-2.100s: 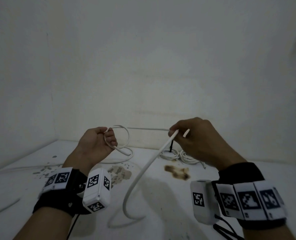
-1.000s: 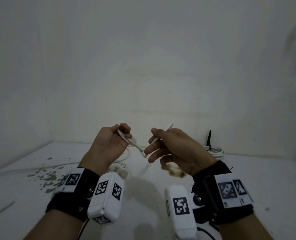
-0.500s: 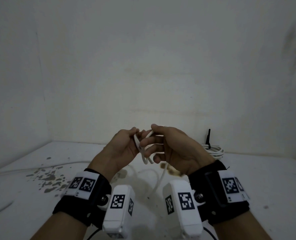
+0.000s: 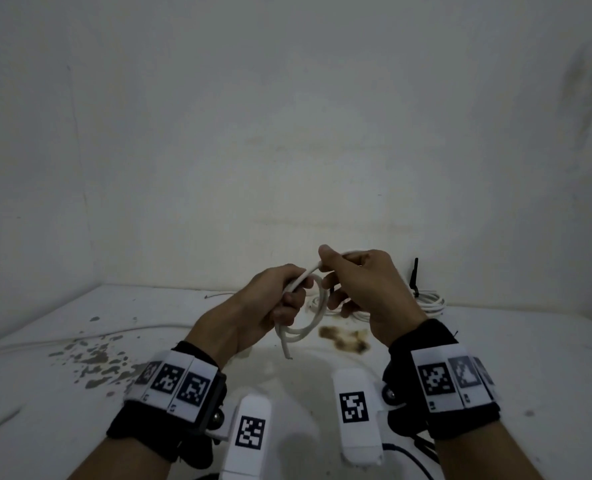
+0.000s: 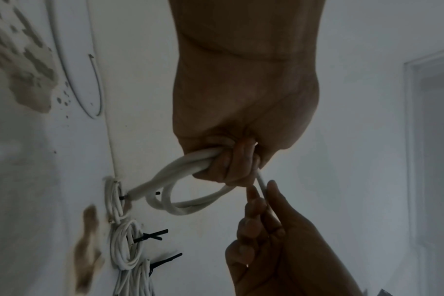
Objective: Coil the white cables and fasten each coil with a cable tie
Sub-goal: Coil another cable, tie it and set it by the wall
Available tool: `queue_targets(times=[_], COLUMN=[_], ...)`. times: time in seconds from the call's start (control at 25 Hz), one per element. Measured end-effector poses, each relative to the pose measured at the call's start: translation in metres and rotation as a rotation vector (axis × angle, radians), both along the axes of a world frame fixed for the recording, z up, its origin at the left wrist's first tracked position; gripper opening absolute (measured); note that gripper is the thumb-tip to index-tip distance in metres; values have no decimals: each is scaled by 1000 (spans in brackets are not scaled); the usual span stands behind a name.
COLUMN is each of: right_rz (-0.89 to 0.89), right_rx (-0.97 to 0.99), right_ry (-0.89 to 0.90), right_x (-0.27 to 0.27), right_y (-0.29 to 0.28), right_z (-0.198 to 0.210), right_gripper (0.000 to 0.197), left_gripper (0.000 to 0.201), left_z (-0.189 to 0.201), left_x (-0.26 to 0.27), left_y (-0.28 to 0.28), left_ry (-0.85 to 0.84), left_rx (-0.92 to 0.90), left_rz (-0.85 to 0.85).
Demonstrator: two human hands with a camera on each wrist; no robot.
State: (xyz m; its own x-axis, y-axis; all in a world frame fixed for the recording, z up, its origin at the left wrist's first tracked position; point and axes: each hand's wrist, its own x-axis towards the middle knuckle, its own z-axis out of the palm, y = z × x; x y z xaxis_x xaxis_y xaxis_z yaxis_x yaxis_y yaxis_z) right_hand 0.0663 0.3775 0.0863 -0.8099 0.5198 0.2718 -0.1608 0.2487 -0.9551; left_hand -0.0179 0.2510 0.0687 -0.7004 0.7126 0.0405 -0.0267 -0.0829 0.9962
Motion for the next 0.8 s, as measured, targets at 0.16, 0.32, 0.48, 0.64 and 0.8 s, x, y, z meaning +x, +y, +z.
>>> queue_targets(times=[0.16, 0.32, 0.48, 0.64, 0.8], right_rz=[-21, -19, -37, -59, -22], right_rx=[-17, -45, -5, -10, 97], right_ry=[-5, -4, 32, 42, -75], right_x=[-2, -3, -5, -6, 3], right_y=[3, 2, -1, 1, 15], right_z=[-1, -3, -4, -4, 0], right_gripper=[35, 35, 35, 36, 48], left_gripper=[37, 48, 57, 60, 56], left_z=[-4, -8, -9, -8, -5], left_x=[3, 3, 1, -3, -8], left_y=[4, 5, 1, -4, -11], left_ry=[108, 214, 258, 256, 197], left_rx=[-104, -214, -304, -346, -256], left_rz=[20, 55, 53, 58, 144])
